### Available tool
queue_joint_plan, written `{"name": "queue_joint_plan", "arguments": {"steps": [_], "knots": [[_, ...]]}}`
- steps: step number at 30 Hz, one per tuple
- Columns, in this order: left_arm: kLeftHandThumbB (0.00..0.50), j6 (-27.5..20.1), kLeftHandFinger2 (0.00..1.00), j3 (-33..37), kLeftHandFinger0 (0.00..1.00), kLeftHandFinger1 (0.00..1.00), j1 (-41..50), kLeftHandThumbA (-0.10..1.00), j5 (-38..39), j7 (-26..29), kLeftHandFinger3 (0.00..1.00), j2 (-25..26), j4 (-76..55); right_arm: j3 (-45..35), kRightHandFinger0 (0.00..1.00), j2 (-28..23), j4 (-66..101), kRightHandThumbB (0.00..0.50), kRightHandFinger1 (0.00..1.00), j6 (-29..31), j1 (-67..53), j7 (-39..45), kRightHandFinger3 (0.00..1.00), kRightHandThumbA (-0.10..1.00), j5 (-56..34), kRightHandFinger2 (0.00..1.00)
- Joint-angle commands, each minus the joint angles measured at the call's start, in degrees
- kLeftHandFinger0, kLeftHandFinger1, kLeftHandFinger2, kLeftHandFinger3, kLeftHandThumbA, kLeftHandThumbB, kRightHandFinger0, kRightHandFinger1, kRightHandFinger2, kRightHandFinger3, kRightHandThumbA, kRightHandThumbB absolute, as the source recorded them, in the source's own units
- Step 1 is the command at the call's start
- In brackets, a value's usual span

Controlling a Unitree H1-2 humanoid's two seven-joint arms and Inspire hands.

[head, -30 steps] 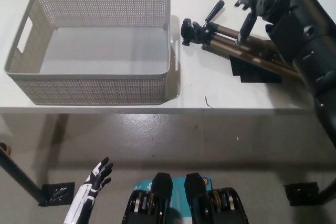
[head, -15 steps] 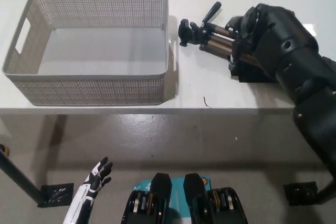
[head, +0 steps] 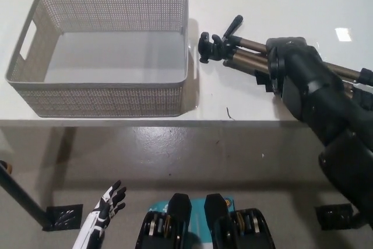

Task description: The robot uses its right hand to pick the tripod on the desk and places it into a rectangular container on the left.

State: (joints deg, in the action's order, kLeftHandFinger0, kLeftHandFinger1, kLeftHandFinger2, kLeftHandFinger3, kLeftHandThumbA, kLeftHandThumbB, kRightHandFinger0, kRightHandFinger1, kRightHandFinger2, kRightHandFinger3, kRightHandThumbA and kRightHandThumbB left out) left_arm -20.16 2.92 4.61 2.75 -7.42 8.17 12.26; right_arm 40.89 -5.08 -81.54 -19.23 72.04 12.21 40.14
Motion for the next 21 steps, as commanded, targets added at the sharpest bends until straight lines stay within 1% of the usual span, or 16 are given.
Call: {"name": "queue_joint_plan", "arguments": {"steps": [1, 3, 4, 5, 6, 7, 8, 9, 10, 11, 14, 15, 16, 17, 20, 21], "knots": [[0.283, -3.14, 1.00, -0.06, 1.00, 1.00, 0.57, 1.00, 0.86, -1.63, 1.00, 0.97, -1.22, 0.01, 1.00, -2.21, -1.93, 0.474, 1.00, 0.98, -7.59, -3.95, 1.00, 1.00, 0.24, 1.00], [0.275, -3.34, 1.00, -0.08, 1.00, 1.00, 0.42, 1.00, 0.95, -1.72, 1.00, 1.00, -1.05, -1.01, 1.00, -2.88, -1.92, 0.471, 1.00, 1.64, -8.46, -6.47, 1.00, 0.95, -0.63, 1.00], [0.282, -3.77, 1.00, -0.07, 1.00, 1.00, 0.27, 1.00, 0.92, -1.77, 1.00, 1.05, -0.76, -3.74, 0.85, -3.57, -1.66, 0.347, 0.95, 3.70, -9.59, -11.37, 1.00, 0.61, -3.03, 1.00], [0.278, -4.22, 1.00, -0.19, 1.00, 1.00, 0.03, 1.00, 1.01, -1.75, 1.00, 1.02, -0.60, -5.36, 0.60, -3.80, -1.47, 0.242, 0.69, 5.13, -10.09, -14.71, 1.00, 0.41, -4.01, 0.82], [0.290, -4.35, 1.00, -0.22, 1.00, 1.00, -0.13, 1.00, 0.94, -1.69, 1.00, 0.94, -0.41, -6.90, 0.33, -4.02, -1.31, 0.218, 0.40, 6.49, -10.66, -17.65, 1.00, 0.19, -4.92, 0.56], [0.293, -4.24, 1.00, -0.24, 1.00, 1.00, -0.26, 1.00, 0.83, -1.63, 1.00, 0.90, -0.30, -7.91, 0.22, -4.16, -1.21, 0.217, 0.32, 7.41, -11.01, -19.53, 1.00, 0.09, -5.55, 0.49], [0.284, -3.39, 1.00, -0.18, 1.00, 1.00, -0.41, 1.00, 1.22, -1.86, 1.00, 0.81, -0.71, -13.53, 0.05, -4.25, -0.80, 0.198, 0.16, 10.86, -11.61, -24.28, 0.84, -0.08, -10.13, 0.32], [0.281, -3.39, 1.00, -0.17, 1.00, 1.00, -0.41, 1.00, 1.25, -1.88, 1.00, 0.80, -0.70, -14.09, 0.00, -4.24, -0.81, 0.189, 0.10, 11.10, -11.64, -24.54, 0.77, -0.10, -10.20, 0.27], [0.266, -4.35, 1.00, -0.09, 1.00, 1.00, -0.44, 1.00, 1.05, -1.95, 1.00, 0.85, -0.08, -15.29, 0.07, -4.23, -0.77, 0.189, 0.18, 11.85, -11.60, -24.64, 0.75, -0.10, -10.64, 0.33], [0.271, -4.64, 1.00, -0.04, 1.00, 1.00, -0.45, 1.00, 0.64, -1.86, 1.00, 0.94, 0.33, -17.11, 0.30, -4.28, -0.74, 0.187, 0.39, 12.64, -11.27, -24.29, 0.75, -0.10, -11.74, 0.50], [0.256, -4.73, 1.00, -0.01, 1.00, 1.00, -0.43, 1.00, 0.11, -1.76, 1.00, 1.06, 0.26, -20.72, 0.11, -4.54, -0.57, 0.183, 0.20, 14.79, -10.45, -24.75, 0.69, -0.10, -13.17, 0.33], [0.251, -4.48, 1.00, -0.05, 1.00, 1.00, -0.30, 1.00, -0.03, -1.62, 1.00, 1.00, 0.08, -22.07, 0.02, -4.62, -0.48, 0.188, 0.08, 16.04, -10.37, -25.23, 0.48, -0.10, -14.08, 0.19], [0.254, -4.17, 1.00, -0.12, 1.00, 1.00, -0.16, 1.00, -0.15, -1.44, 1.00, 0.94, -0.17, -23.66, 0.00, -4.72, -0.38, 0.187, 0.04, 17.32, -10.16, -25.79, 0.33, -0.10, -14.97, 0.18], [0.256, -3.28, 1.00, -0.24, 1.00, 1.00, 0.01, 1.00, -0.26, -1.21, 1.00, 0.89, -0.79, -25.33, 0.00, -4.86, -0.32, 0.182, 0.02, 18.07, -9.48, -26.17, 0.28, -0.10, -15.62, 0.18], [0.260, -3.47, 1.00, -0.29, 1.00, 1.00, -0.26, 1.00, -0.63, -1.04, 1.00, 0.90, -0.63, -29.18, 0.00, -5.18, -0.33, 0.169, 0.04, 19.43, -8.46, -26.22, 0.53, -0.10, -17.09, 0.36], [0.265, -3.62, 1.00, -0.29, 1.00, 1.00, -0.22, 1.00, -0.63, -1.03, 1.00, 0.85, -0.66, -31.44, 0.00, -5.46, -0.21, 0.171, 0.05, 19.89, -7.93, -26.00, 0.65, -0.10, -18.53, 0.52]]}}
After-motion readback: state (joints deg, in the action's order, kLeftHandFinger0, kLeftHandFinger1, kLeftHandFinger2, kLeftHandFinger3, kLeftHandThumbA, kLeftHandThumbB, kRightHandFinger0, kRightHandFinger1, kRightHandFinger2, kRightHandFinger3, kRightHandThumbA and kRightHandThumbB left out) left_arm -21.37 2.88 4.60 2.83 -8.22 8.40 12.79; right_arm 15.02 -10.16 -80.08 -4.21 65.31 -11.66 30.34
